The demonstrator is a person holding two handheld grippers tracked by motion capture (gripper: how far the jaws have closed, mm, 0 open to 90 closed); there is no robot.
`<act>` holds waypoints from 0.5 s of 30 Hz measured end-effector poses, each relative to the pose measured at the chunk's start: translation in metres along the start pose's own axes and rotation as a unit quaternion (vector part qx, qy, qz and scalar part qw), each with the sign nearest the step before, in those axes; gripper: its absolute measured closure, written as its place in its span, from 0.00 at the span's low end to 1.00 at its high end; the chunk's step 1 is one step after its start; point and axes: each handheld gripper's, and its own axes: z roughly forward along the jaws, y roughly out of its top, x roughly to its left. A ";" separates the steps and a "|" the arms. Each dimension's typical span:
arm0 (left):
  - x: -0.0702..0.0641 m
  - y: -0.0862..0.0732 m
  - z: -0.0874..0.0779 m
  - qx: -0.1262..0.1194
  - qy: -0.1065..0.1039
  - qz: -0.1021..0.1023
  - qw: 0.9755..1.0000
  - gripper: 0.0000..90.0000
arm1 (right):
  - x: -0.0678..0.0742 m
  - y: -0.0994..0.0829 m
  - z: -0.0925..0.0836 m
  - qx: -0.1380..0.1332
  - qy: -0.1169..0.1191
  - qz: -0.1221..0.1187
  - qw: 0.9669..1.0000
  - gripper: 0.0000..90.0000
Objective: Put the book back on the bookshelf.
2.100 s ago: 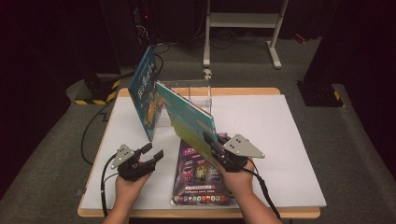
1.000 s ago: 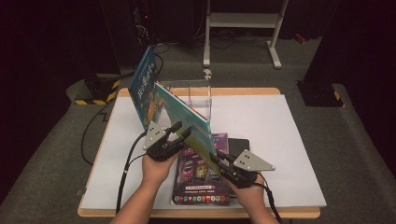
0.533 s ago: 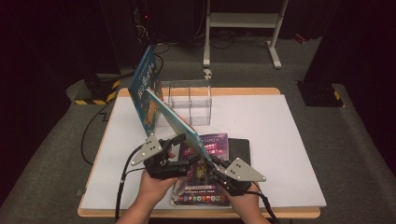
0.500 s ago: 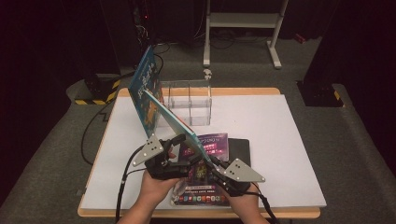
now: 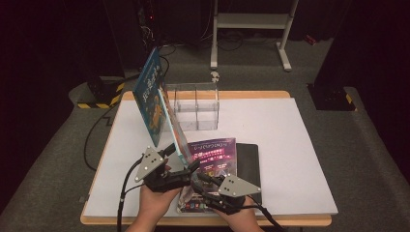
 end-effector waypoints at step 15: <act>0.022 -0.006 -0.051 0.000 0.068 0.029 0.997 0.68 | -0.031 -0.019 -0.045 -0.014 -0.052 0.055 0.997 0.58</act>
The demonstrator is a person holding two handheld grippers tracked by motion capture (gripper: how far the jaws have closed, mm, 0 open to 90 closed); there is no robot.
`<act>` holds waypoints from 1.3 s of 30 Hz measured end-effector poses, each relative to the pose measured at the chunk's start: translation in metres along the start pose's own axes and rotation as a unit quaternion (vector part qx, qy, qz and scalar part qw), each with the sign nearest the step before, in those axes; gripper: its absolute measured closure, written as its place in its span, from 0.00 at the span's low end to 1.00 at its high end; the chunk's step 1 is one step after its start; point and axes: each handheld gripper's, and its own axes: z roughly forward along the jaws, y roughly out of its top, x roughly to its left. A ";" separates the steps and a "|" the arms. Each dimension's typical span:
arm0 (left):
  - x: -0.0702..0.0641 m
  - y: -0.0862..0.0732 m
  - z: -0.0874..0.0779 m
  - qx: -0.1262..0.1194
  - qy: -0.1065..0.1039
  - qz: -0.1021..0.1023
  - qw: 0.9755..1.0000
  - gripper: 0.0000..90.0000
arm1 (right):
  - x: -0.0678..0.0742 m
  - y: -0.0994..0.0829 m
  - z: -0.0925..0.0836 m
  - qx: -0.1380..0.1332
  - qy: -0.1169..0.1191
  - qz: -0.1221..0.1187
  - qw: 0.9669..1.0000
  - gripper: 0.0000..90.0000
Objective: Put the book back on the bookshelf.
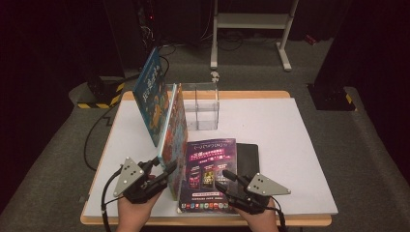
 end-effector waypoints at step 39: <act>0.068 -0.008 -0.025 0.010 0.014 -0.006 1.000 0.85 | -0.019 -0.010 0.002 0.027 -0.027 0.035 0.999 0.56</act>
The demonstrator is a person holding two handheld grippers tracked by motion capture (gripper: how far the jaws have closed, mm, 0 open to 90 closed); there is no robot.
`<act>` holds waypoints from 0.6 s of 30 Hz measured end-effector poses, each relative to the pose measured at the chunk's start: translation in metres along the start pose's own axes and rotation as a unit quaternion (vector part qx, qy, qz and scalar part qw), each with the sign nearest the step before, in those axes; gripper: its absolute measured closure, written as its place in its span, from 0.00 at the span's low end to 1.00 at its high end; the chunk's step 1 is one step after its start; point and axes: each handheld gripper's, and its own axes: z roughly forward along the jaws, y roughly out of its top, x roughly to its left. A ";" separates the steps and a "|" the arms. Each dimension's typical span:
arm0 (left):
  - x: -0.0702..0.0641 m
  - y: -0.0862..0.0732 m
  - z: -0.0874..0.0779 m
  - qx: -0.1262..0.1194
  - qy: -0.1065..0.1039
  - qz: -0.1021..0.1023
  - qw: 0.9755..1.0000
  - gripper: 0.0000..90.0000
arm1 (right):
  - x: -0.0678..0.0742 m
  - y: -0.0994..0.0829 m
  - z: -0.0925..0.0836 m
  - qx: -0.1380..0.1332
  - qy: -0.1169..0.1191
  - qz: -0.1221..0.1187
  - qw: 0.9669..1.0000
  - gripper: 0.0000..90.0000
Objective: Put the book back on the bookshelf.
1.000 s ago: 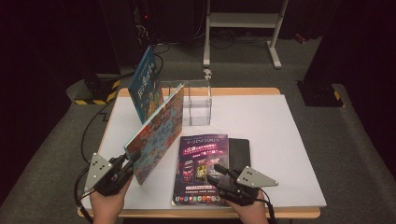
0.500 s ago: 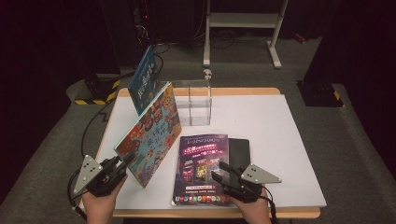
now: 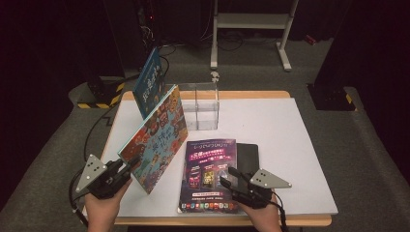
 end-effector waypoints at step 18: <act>0.005 0.032 0.024 -0.003 0.014 0.018 1.000 0.83 | -0.010 0.005 0.004 0.026 -0.010 -0.004 1.000 0.54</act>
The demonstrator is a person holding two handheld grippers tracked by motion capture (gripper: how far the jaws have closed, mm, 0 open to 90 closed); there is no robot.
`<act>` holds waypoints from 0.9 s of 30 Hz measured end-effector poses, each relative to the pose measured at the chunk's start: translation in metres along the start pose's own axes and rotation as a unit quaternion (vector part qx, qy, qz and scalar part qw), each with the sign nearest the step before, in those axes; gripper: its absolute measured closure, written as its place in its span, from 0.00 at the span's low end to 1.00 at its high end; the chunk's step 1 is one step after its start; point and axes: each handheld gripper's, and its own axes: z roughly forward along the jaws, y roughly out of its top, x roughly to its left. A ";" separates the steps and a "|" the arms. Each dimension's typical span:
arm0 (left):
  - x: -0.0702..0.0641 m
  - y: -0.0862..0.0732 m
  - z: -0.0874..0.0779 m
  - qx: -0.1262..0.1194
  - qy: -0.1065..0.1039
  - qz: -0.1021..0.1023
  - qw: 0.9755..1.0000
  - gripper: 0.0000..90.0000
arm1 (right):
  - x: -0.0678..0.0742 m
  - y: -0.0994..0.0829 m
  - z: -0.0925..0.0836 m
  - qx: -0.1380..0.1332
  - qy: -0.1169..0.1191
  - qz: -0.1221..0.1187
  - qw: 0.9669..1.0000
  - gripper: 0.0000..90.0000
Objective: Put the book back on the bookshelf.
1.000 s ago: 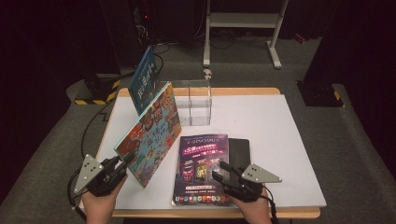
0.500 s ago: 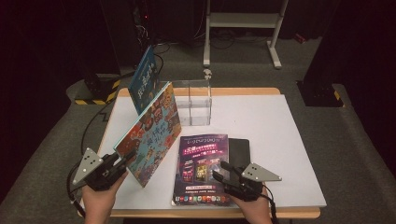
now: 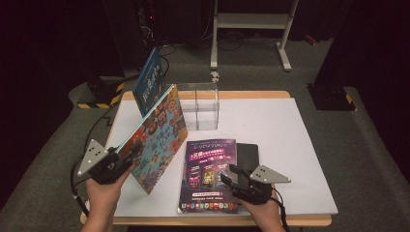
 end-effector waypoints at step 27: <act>-0.016 0.023 0.028 -0.006 0.029 -0.003 1.000 0.90 | -0.030 -0.021 -0.016 -0.001 -0.007 0.048 0.999 0.54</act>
